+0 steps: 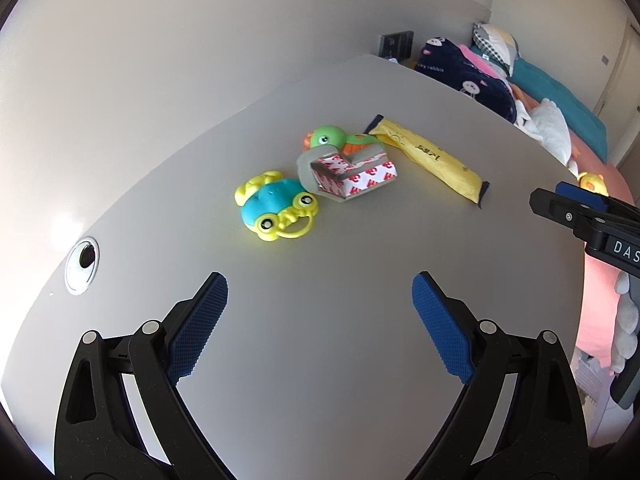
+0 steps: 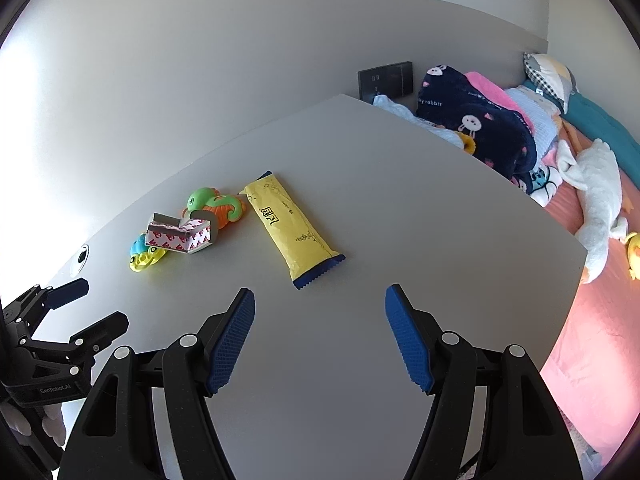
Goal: Collect trash
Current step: 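Move both open tools back over the desk toward the remaining toys, then grasp the blue-yellow frog toy with the left tool while the right tool grasps the yellow snack bar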
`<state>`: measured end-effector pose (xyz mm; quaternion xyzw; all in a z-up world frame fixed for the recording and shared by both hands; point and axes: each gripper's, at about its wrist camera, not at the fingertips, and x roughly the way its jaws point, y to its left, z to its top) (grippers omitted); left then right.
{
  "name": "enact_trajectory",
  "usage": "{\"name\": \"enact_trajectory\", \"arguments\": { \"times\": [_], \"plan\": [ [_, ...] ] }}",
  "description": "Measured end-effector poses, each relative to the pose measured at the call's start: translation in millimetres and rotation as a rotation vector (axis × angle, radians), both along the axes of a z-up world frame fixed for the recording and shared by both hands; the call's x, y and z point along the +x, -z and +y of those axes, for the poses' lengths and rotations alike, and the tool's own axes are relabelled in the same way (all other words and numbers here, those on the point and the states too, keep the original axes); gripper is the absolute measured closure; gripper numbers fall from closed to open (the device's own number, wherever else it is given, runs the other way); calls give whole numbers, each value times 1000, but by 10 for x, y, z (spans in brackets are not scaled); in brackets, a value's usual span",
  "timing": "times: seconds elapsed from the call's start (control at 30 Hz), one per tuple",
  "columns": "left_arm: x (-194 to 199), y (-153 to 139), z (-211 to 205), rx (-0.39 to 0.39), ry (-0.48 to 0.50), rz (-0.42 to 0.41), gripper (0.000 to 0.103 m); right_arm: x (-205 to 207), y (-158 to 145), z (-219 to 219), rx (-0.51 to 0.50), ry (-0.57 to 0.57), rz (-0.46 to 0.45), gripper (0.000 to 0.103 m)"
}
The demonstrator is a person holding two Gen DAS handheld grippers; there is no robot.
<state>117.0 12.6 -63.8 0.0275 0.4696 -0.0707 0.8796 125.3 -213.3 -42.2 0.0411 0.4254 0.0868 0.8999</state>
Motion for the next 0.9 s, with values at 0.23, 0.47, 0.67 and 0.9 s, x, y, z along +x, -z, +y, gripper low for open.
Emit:
{"name": "enact_trajectory", "arguments": {
  "times": [0.23, 0.47, 0.67, 0.9],
  "plan": [
    [229, 121, 135, 4, -30, 11, 13, 185, 103, 124, -12, -15, 24, 34],
    [491, 238, 190, 24, -48, 31, 13, 403, 196, 224, -28, -29, 43, 34],
    [661, 309, 265, 35, -64, 43, 13, 603, 245, 272, -52, -38, 54, 34],
    [810, 374, 325, 42, -61, 51, 16, 846, 299, 353, -97, -74, 61, 34]
  ]
}}
